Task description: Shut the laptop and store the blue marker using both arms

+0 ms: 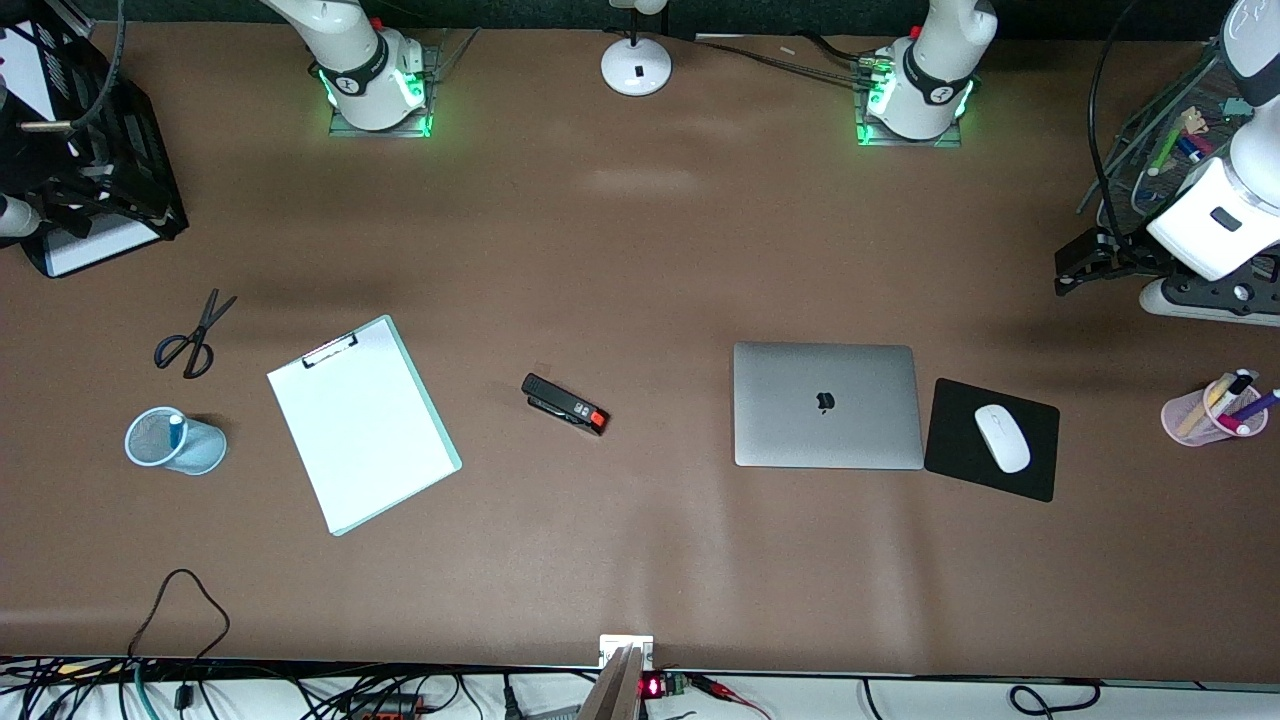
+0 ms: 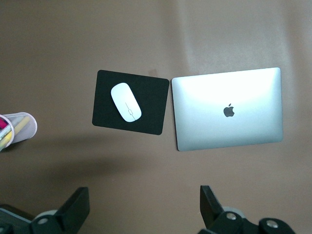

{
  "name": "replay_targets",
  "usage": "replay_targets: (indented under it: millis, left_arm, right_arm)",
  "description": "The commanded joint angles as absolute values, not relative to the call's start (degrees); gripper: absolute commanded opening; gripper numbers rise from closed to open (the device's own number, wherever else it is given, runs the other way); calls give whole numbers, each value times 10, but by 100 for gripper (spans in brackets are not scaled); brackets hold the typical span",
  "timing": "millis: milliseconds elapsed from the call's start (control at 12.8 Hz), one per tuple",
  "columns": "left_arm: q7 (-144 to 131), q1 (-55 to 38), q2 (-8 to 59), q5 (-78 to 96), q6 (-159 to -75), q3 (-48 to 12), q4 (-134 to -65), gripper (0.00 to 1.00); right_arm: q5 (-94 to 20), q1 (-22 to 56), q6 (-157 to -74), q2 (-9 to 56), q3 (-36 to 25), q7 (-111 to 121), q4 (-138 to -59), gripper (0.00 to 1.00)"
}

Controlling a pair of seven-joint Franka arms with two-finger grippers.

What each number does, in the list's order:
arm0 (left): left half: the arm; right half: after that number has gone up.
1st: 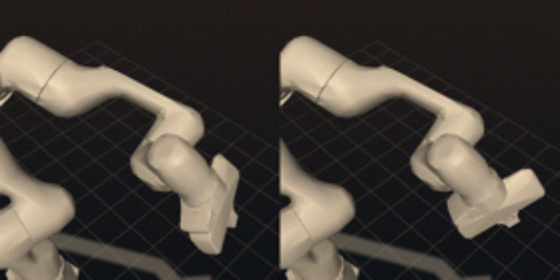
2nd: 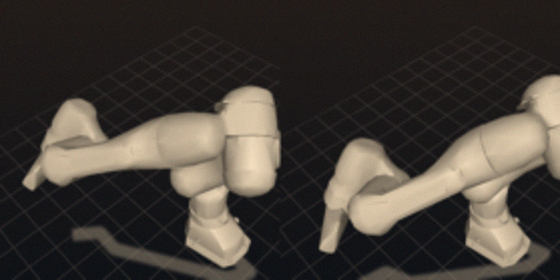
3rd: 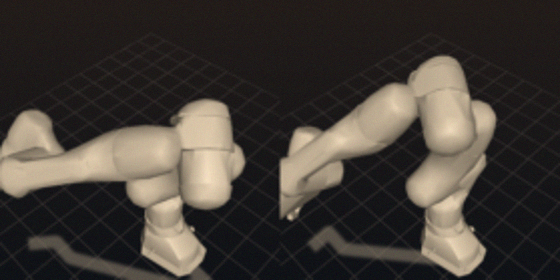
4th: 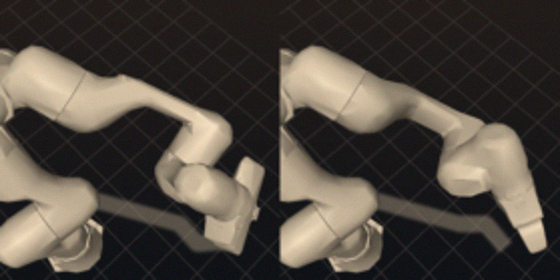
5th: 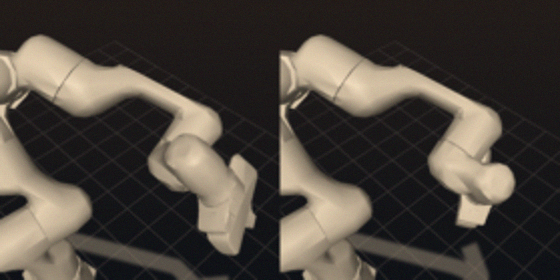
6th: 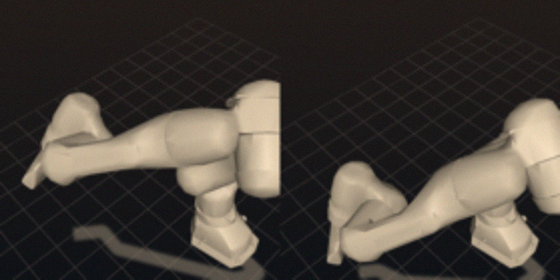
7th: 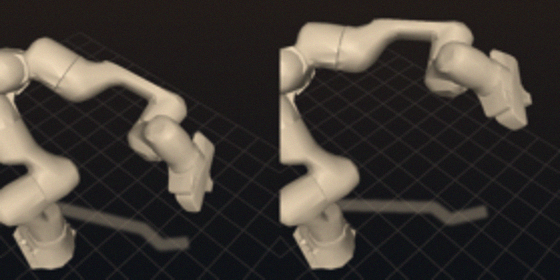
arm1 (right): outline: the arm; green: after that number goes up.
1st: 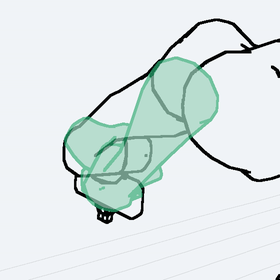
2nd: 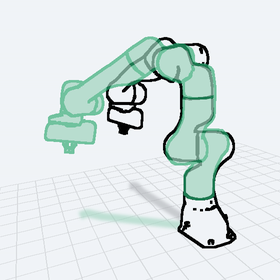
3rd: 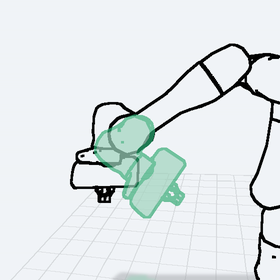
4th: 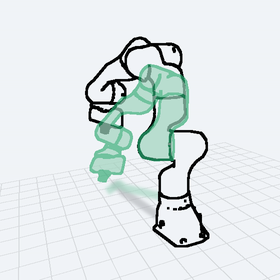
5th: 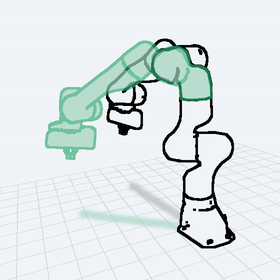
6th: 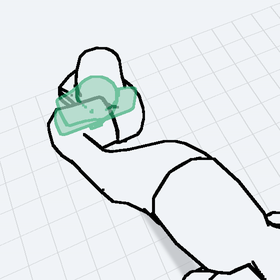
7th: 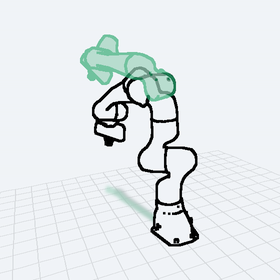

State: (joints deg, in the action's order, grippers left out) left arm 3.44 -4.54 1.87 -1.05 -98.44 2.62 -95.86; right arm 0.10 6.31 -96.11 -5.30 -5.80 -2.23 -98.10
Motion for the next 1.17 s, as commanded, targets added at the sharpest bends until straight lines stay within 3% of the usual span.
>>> replay_targets:
  millis: [0,1091]
  left_arm:
    - [34,-50,12,-7,-977,30,-955,100]
    - [35,-51,13,-8,-979,30,-955,100]
  right_arm:
    - [8,62,-953,-45,-54,-22,-962,100]
    - [9,52,-940,-36,-58,-18,-957,100]
